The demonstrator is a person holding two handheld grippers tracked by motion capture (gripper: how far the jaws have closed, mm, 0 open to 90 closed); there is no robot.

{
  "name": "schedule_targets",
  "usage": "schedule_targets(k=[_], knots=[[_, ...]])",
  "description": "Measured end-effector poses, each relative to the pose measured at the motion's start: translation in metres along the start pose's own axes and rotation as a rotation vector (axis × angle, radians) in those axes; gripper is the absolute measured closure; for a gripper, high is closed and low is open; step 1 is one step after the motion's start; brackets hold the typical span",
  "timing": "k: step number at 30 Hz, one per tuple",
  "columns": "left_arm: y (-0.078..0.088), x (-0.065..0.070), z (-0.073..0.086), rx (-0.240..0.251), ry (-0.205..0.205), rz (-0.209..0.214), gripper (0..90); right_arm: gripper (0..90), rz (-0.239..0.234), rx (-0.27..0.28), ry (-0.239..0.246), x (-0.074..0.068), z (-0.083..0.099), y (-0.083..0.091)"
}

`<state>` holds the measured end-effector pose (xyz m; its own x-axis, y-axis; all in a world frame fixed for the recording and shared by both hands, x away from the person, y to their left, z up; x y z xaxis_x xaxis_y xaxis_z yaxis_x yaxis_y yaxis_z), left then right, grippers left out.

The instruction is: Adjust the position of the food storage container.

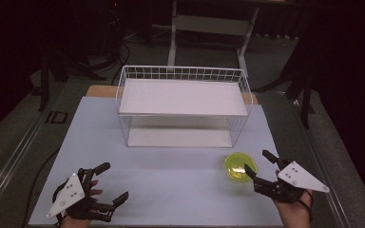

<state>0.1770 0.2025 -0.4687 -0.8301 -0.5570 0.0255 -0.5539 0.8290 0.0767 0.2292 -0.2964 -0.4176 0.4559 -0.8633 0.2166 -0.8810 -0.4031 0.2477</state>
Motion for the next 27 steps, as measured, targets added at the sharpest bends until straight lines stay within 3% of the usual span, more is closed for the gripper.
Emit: schedule_targets(k=[8, 13, 19, 21, 23, 27], knots=[[-0.001, -0.001, 0.001, 0.0, 0.007, 0.006, 0.4, 49.0, 0.061, -0.076, -0.043, 0.026, 0.022, -0.018], [-0.001, -0.001, 0.001, 0.001, 0.01, 0.008, 0.4, 54.1, 0.085, -0.124, -0.056, 0.036, 0.038, -0.028], [-0.001, -0.001, 0.002, -0.001, 0.006, 0.003, 0.4, 68.2, 0.131, -0.224, -0.099, 0.051, 0.062, -0.042], [-0.001, -0.002, 0.002, -0.002, 0.006, -0.002, 0.4, 79.8, 0.131, -0.254, -0.11, 0.054, 0.068, -0.044], [0.0, -0.002, 0.002, -0.002, 0.006, -0.002, 0.4, 85.8, 0.135, -0.293, -0.108, 0.056, 0.074, -0.047], [0.0, -0.001, 0.001, 0.004, 0.005, -0.004, 0.4, 89.9, 0.136, -0.362, -0.125, 0.056, 0.088, -0.051]])
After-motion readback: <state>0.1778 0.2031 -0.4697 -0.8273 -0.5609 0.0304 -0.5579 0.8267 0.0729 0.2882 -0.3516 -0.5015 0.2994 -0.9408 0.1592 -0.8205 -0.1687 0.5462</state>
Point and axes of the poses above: each handheld gripper's, and its own axes: y roughly backward along the jaws, z roughly out of its underside, x roughly to its right, the point moved 1 cm from there along -y, roughly forward along the jaws, and after that the axes turned 8 degrees about z, right-handed, at the moved point
